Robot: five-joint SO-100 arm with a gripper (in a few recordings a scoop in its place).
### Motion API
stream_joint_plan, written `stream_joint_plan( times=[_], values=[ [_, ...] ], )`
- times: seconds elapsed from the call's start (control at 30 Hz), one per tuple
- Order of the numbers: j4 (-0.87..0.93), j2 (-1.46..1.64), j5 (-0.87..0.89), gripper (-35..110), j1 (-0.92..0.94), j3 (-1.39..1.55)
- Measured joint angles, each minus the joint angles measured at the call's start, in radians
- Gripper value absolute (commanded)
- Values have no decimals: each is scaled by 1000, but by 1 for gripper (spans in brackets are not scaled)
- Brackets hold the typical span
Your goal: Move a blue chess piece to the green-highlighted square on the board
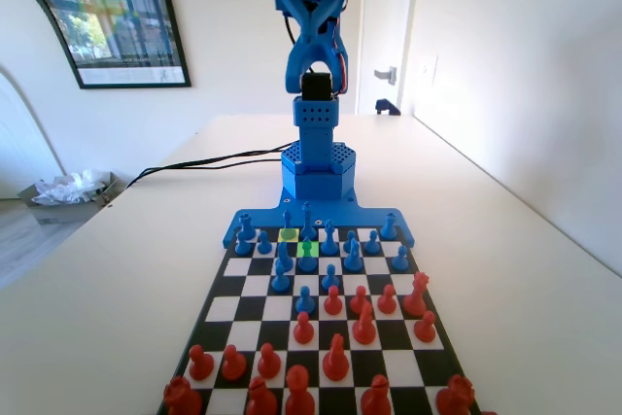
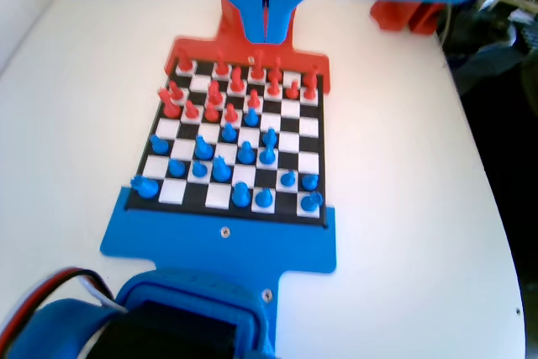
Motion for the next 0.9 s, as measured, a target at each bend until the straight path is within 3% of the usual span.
stream_joint_plan(
  times=[0.5, 0.9],
  values=[
    [-117, -98, -98, 1, 107, 189],
    [-485, -123, -98, 5, 193, 512]
  ],
)
